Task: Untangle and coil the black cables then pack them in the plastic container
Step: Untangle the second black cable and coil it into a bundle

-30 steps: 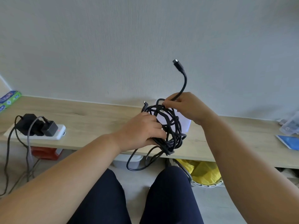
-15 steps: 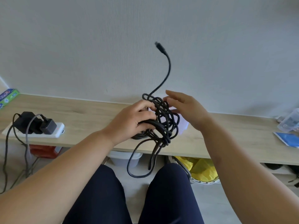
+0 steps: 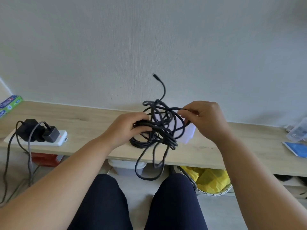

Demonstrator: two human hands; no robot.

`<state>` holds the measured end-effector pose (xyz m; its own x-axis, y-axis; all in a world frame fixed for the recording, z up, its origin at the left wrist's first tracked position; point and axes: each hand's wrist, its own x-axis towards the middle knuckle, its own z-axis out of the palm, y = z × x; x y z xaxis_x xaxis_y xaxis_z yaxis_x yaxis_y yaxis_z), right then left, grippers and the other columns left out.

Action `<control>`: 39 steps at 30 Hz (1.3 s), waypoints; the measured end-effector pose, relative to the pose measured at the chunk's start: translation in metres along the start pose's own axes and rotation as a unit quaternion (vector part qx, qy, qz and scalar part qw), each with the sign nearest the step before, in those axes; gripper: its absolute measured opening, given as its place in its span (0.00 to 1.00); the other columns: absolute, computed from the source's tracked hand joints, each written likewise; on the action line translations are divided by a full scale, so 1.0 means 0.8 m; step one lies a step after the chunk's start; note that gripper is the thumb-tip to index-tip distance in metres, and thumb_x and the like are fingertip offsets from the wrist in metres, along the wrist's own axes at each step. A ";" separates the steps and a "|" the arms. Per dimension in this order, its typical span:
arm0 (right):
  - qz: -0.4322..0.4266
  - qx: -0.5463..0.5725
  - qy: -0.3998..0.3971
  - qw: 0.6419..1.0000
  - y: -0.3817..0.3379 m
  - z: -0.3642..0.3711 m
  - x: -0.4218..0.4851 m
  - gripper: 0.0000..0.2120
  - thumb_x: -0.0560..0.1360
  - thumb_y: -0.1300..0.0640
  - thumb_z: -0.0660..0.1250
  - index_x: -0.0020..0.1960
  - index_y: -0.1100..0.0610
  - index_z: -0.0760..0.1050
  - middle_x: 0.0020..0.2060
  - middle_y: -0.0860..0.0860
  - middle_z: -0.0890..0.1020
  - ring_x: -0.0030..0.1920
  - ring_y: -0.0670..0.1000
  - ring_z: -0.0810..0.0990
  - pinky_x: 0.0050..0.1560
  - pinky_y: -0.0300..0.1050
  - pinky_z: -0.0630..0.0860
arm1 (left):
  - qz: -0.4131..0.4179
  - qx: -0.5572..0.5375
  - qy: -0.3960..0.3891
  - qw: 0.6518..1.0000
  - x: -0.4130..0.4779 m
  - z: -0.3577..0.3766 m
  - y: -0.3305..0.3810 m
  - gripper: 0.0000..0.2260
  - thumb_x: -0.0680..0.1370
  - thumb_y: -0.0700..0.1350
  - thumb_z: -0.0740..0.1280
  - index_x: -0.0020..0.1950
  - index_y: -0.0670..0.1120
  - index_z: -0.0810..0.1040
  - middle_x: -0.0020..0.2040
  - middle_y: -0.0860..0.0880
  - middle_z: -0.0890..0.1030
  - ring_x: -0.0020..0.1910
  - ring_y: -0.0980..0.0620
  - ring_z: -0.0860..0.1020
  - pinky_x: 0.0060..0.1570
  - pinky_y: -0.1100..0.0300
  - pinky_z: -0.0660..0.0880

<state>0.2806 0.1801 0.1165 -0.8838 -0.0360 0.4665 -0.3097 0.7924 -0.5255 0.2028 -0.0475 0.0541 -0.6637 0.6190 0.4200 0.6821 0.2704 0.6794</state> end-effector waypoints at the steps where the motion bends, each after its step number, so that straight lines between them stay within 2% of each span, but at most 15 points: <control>1: 0.012 0.029 0.014 0.999 0.000 0.000 -0.002 0.04 0.73 0.60 0.70 0.41 0.59 0.83 0.31 0.44 0.80 0.36 0.42 0.80 0.38 0.28 0.73 | -0.029 -0.020 0.004 0.999 -0.004 -0.002 -0.008 0.09 0.74 0.42 0.71 0.43 0.56 0.74 0.41 0.59 0.79 0.41 0.66 0.75 0.43 0.74 0.67; 4: 0.112 0.191 0.026 0.975 -0.003 0.008 -0.010 0.07 0.75 0.62 0.68 0.40 0.53 0.79 0.32 0.43 0.81 0.37 0.40 0.79 0.41 0.29 0.73 | -0.075 -0.030 -0.001 0.997 -0.003 -0.004 -0.020 0.16 0.74 0.35 0.70 0.44 0.56 0.73 0.43 0.70 0.77 0.43 0.70 0.74 0.45 0.76 0.66; 8: 0.124 0.311 -0.023 0.942 -0.011 0.014 -0.012 0.10 0.76 0.66 0.63 0.38 0.56 0.75 0.29 0.42 0.78 0.32 0.41 0.73 0.37 0.30 0.70 | -0.102 -0.048 0.002 0.994 0.008 -0.008 -0.022 0.15 0.74 0.34 0.69 0.43 0.56 0.73 0.41 0.69 0.78 0.43 0.70 0.74 0.44 0.76 0.66; 12: 0.153 0.166 -0.209 0.952 -0.013 0.017 -0.010 0.08 0.78 0.58 0.64 0.42 0.61 0.76 0.27 0.47 0.70 0.28 0.42 0.66 0.34 0.34 0.64 | -0.091 0.057 -0.002 0.994 0.009 -0.003 -0.018 0.08 0.74 0.35 0.70 0.45 0.48 0.78 0.40 0.58 0.79 0.39 0.62 0.74 0.39 0.73 0.65; 14: 0.147 0.069 -0.211 0.964 -0.013 0.025 -0.004 0.14 0.79 0.51 0.62 0.47 0.60 0.79 0.28 0.49 0.70 0.27 0.41 0.66 0.32 0.31 0.63 | -0.049 0.132 0.016 0.990 0.011 0.005 -0.015 0.06 0.73 0.36 0.71 0.48 0.42 0.80 0.42 0.52 0.78 0.41 0.56 0.72 0.40 0.73 0.65; 16: 0.134 0.063 -0.194 0.970 -0.015 0.027 -0.002 0.13 0.80 0.51 0.59 0.50 0.56 0.81 0.29 0.47 0.74 0.28 0.40 0.68 0.33 0.30 0.65 | -0.040 0.142 0.016 0.989 0.012 0.008 -0.013 0.07 0.71 0.36 0.72 0.47 0.44 0.80 0.42 0.55 0.76 0.41 0.56 0.72 0.40 0.71 0.64; 20: 0.184 0.271 -0.102 0.939 0.000 0.025 -0.009 0.16 0.81 0.58 0.55 0.44 0.51 0.81 0.31 0.42 0.77 0.33 0.44 0.69 0.41 0.35 0.69 | -0.135 0.008 -0.080 0.988 0.003 -0.003 -0.011 0.15 0.71 0.40 0.73 0.50 0.54 0.72 0.49 0.58 0.77 0.49 0.63 0.74 0.48 0.66 0.69; 22: 0.209 0.356 -0.055 0.909 0.004 0.028 -0.010 0.17 0.81 0.58 0.54 0.43 0.55 0.79 0.32 0.43 0.79 0.32 0.44 0.69 0.43 0.39 0.68 | -0.192 -0.094 -0.143 0.966 0.007 -0.008 -0.005 0.22 0.69 0.50 0.73 0.60 0.55 0.69 0.57 0.58 0.76 0.57 0.64 0.73 0.58 0.66 0.69; 24: 0.211 0.414 -0.041 0.885 0.007 0.031 -0.008 0.16 0.80 0.57 0.54 0.42 0.57 0.78 0.33 0.44 0.80 0.33 0.43 0.72 0.45 0.40 0.68 | -0.227 -0.212 -0.149 0.939 0.014 -0.012 0.004 0.25 0.65 0.61 0.69 0.61 0.57 0.73 0.59 0.56 0.78 0.61 0.59 0.74 0.63 0.58 0.68; 26: 0.185 0.455 -0.061 0.869 0.013 0.031 -0.007 0.15 0.78 0.51 0.60 0.40 0.55 0.81 0.35 0.45 0.81 0.37 0.44 0.77 0.48 0.41 0.72 | -0.244 -0.277 -0.127 0.921 0.020 -0.014 0.011 0.21 0.68 0.64 0.64 0.56 0.56 0.80 0.56 0.52 0.82 0.59 0.53 0.78 0.64 0.52 0.68; 28: 0.151 0.457 -0.096 0.871 0.016 0.031 -0.008 0.15 0.73 0.42 0.66 0.40 0.52 0.83 0.38 0.46 0.82 0.43 0.47 0.78 0.51 0.42 0.75 | -0.268 -0.240 -0.096 0.928 0.026 -0.013 0.024 0.18 0.73 0.61 0.64 0.55 0.52 0.81 0.52 0.53 0.84 0.54 0.55 0.80 0.61 0.54 0.69; 31: 0.132 0.474 -0.082 0.867 0.019 0.035 -0.010 0.15 0.75 0.50 0.62 0.33 0.54 0.81 0.37 0.49 0.80 0.45 0.50 0.77 0.53 0.44 0.73 | -0.293 -0.206 0.008 0.934 0.038 0.001 0.033 0.08 0.77 0.49 0.66 0.50 0.46 0.81 0.42 0.53 0.85 0.44 0.59 0.82 0.47 0.62 0.72; 33: 0.160 0.548 -0.005 0.821 0.018 0.036 -0.010 0.19 0.73 0.59 0.55 0.26 0.55 0.75 0.31 0.51 0.76 0.40 0.51 0.76 0.54 0.47 0.71 | -0.314 -0.216 0.093 0.920 0.040 0.006 0.036 0.06 0.78 0.44 0.65 0.46 0.47 0.81 0.40 0.53 0.85 0.43 0.58 0.81 0.42 0.64 0.71; 35: 0.209 0.627 0.081 0.746 0.024 0.037 -0.015 0.21 0.73 0.62 0.52 0.23 0.55 0.69 0.27 0.51 0.71 0.36 0.52 0.73 0.54 0.49 0.70 | -0.315 -0.217 0.156 0.911 0.039 0.010 0.030 0.07 0.79 0.43 0.64 0.43 0.48 0.81 0.40 0.53 0.84 0.44 0.58 0.80 0.44 0.66 0.71; 39: 0.249 0.678 0.120 0.681 0.044 0.041 -0.031 0.12 0.61 0.55 0.65 0.22 0.55 0.64 0.26 0.51 0.67 0.35 0.53 0.70 0.53 0.50 0.71 | -0.302 -0.321 0.205 0.874 0.033 0.010 0.024 0.10 0.79 0.40 0.63 0.41 0.46 0.80 0.35 0.52 0.83 0.38 0.54 0.80 0.49 0.58 0.74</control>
<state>0.2802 0.1886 0.0631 -0.9655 0.2604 0.0066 -0.1742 -0.6268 -0.7595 0.2012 -0.0199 0.0732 -0.9870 0.1550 -0.0420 -0.0571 -0.0947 0.9939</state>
